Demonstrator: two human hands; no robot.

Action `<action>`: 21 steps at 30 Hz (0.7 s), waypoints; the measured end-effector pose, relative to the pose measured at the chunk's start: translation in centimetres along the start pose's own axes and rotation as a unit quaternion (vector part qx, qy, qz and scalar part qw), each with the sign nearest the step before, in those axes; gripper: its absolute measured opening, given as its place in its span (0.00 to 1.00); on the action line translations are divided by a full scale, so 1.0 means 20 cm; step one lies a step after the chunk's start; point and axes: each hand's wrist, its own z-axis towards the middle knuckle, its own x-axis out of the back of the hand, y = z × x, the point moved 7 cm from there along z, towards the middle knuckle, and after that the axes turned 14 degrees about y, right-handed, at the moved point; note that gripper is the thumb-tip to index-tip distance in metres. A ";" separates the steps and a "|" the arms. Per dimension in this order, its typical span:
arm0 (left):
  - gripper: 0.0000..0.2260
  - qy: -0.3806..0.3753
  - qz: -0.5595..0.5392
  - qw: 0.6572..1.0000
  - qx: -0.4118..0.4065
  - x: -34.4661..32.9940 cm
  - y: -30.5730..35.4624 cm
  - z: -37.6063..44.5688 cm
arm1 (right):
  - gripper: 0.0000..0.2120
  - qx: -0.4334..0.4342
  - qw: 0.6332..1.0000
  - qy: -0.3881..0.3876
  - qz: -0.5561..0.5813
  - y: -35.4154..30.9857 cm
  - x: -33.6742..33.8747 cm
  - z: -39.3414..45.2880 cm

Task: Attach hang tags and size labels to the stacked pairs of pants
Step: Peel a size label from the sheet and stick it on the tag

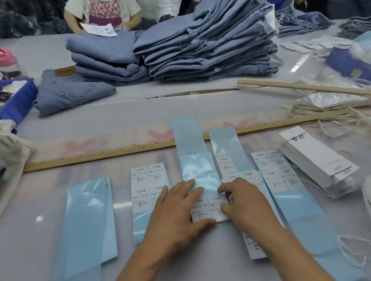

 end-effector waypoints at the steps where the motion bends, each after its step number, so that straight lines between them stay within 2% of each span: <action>1: 0.38 0.000 -0.002 1.000 0.001 0.00 0.00 0.00 | 0.21 0.002 1.000 0.001 -0.003 0.00 0.00 0.00; 12: 0.37 0.012 -0.009 1.000 0.012 0.01 0.01 0.01 | 0.14 -0.008 0.999 0.022 -0.023 -0.01 0.02 0.00; 15: 0.37 0.005 -0.004 1.000 0.014 0.01 0.01 0.01 | 0.17 -0.010 0.999 0.026 -0.026 -0.02 0.03 0.00; 21: 0.37 -0.006 0.006 1.000 0.011 0.01 0.01 0.01 | 0.10 -0.030 0.998 0.045 -0.018 -0.03 0.06 -0.01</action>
